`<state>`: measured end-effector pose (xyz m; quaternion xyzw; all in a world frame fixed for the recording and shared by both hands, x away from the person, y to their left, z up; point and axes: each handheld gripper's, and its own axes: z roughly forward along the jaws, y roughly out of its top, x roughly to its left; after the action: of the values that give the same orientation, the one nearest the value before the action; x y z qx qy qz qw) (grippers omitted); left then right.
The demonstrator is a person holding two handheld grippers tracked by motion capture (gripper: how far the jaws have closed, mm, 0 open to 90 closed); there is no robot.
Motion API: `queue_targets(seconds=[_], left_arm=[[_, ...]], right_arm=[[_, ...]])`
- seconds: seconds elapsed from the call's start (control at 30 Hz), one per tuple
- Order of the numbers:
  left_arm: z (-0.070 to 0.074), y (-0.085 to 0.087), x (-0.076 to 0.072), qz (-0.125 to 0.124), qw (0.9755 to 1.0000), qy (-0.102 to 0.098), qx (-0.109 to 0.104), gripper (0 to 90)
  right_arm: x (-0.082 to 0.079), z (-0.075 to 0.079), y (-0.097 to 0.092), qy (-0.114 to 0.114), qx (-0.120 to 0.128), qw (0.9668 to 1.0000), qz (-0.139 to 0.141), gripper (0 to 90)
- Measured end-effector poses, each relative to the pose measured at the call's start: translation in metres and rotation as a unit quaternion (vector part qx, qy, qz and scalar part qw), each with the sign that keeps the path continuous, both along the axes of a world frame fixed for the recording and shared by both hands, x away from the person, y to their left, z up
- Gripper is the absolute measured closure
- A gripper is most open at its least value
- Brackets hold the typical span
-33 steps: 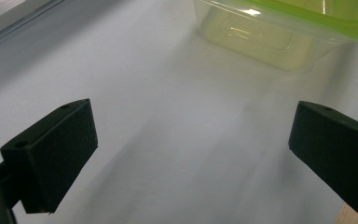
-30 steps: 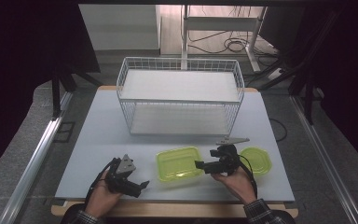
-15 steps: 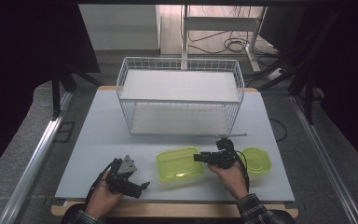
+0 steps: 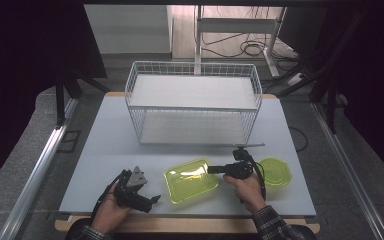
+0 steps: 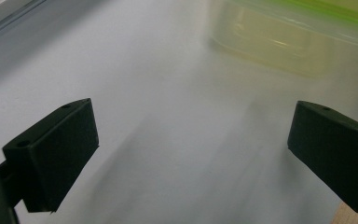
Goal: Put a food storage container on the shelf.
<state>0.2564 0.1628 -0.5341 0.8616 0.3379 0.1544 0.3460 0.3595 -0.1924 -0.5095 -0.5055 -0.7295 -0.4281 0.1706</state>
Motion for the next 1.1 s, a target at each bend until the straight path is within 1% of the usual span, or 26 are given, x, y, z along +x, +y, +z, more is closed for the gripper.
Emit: queue_targets(seconds=[0.07,0.17,0.27,0.4,0.6,0.77,0.93,1.1], left_arm=[[0.0,0.0,0.0,0.001,1.0,-0.001,0.001,1.6],[0.001,0.001,0.0,0.002,1.0,-0.002,0.002,1.7],[0.001,0.002,0.0,0.004,1.0,-0.003,0.002,1.7],[0.001,0.003,0.0,0.009,0.9999,-0.004,-0.002,1.7],[0.002,0.005,0.0,0.013,0.9999,-0.005,-0.002,1.7],[0.001,0.005,0.0,0.013,0.9999,-0.004,-0.001,1.7],[0.001,0.005,0.0,0.012,0.9999,-0.004,-0.001,1.7],[0.001,0.005,0.0,0.012,0.9999,-0.003,0.0,1.7]], right_arm=[[0.0,0.001,0.002,-0.003,-0.003,1.0,0.002,80.1],[0.0,0.002,0.001,-0.004,0.0,1.0,-0.002,80.2],[0.001,0.006,-0.004,-0.004,0.014,0.9998,-0.009,80.2],[0.002,0.014,-0.008,-0.019,0.024,0.9994,-0.015,80.1],[0.003,0.025,-0.01,-0.032,0.038,0.9986,-0.019,80.1],[0.005,0.034,-0.013,-0.038,0.044,0.9981,-0.02,80.1],[0.007,0.045,-0.014,-0.051,0.049,0.9973,-0.02,80.0],[0.011,0.054,-0.014,-0.059,0.051,0.9967,-0.019,80.0]])
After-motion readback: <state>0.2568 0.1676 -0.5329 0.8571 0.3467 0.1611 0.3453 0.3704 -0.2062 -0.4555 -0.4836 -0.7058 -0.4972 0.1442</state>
